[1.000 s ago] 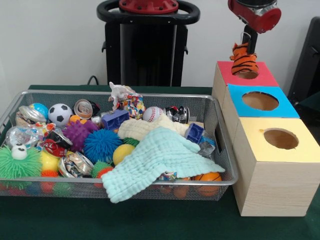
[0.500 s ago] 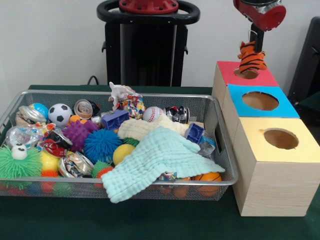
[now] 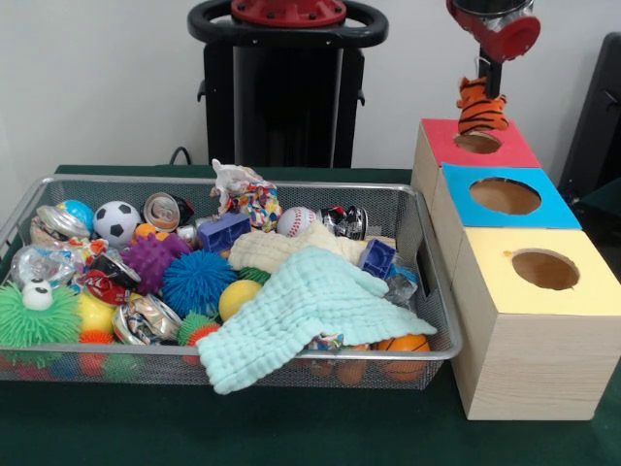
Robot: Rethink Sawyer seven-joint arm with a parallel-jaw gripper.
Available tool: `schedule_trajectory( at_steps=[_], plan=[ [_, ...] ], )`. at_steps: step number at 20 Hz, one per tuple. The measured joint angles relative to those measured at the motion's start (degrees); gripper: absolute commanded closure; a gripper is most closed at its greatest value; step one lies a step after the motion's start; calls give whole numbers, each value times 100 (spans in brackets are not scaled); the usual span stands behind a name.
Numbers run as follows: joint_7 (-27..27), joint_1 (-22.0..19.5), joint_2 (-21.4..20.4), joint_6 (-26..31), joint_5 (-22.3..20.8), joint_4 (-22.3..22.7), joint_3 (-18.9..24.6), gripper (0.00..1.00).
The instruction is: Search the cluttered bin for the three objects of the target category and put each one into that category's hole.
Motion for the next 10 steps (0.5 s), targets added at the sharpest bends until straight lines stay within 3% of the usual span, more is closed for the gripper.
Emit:
schedule_trajectory(
  at_steps=[10],
  plan=[
    [0,0,-41,-1,0,337,2,100]
  ],
)
